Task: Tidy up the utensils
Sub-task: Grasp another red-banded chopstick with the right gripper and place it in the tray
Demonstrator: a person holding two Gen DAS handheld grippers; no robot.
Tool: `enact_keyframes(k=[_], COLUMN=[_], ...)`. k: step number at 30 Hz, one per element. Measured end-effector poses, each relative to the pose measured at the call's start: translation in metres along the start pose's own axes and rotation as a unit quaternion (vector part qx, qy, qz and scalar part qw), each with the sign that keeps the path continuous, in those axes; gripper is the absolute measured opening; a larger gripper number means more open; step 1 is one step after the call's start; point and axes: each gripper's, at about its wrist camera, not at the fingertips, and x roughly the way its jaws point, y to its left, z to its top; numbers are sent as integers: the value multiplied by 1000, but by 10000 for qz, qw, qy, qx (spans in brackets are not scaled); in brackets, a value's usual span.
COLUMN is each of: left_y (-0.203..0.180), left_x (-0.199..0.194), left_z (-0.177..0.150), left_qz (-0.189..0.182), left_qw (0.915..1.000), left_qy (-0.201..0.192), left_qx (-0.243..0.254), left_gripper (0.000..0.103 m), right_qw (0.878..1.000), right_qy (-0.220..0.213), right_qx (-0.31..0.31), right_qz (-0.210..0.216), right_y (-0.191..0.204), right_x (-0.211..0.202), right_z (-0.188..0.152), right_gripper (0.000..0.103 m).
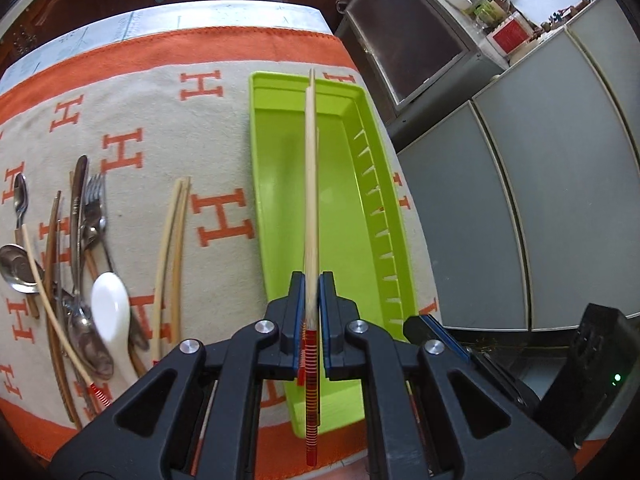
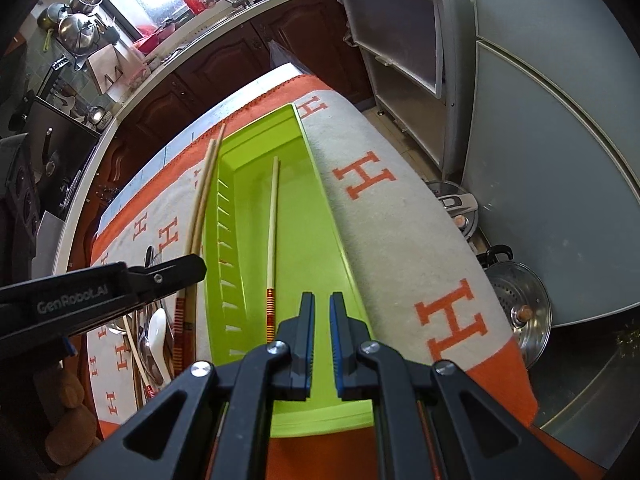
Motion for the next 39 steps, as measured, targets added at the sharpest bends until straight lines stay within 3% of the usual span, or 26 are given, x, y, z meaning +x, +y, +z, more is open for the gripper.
enact_keyframes(k=[5,7,9,17,22,29,30,31,36,39], left_y=[2,8,14,44,82,141,149,159,192,210], left_x=[12,12,6,-35,-64,-86,-87,-88,-90,-88], left_z=[-6,-10,-16,-34,-47,-72,-76,-79,-96,-102], left_qz=[145,180,192,659,1028,1574,1624,1674,1786,1799], left_qw=[9998,9997,9997,9965,9917,9829,9820,9810,9787,9778], left_qy=[119,174,114,-410,-751,-941,-934,-934,-846,-772], left_qx=[98,70,41,323,174,-164,-228,-299,-564,-748], left_gripper=[12,33,42,43,43,44,44,44,44,44], right_qw=[10000,10000,9998,9987,9957,9943,9942,9940,9860,9833], right_qy=[46,28,-37,-385,-688,-473,-430,-428,-636,-643], right_qx=[-48,-65,-89,-218,-365,-556,-597,-655,-1175,-1357], right_qz=[-4,-55,-153,-259,-509,-778,-782,-764,-994,-1027], right_y=[1,2,3,10,15,13,13,15,31,37], right_x=[4,6,7,3,0,36,40,44,47,48], right_z=[1,1,2,4,10,21,22,22,18,16], right_gripper=[7,7,7,21,27,28,28,19,6,5])
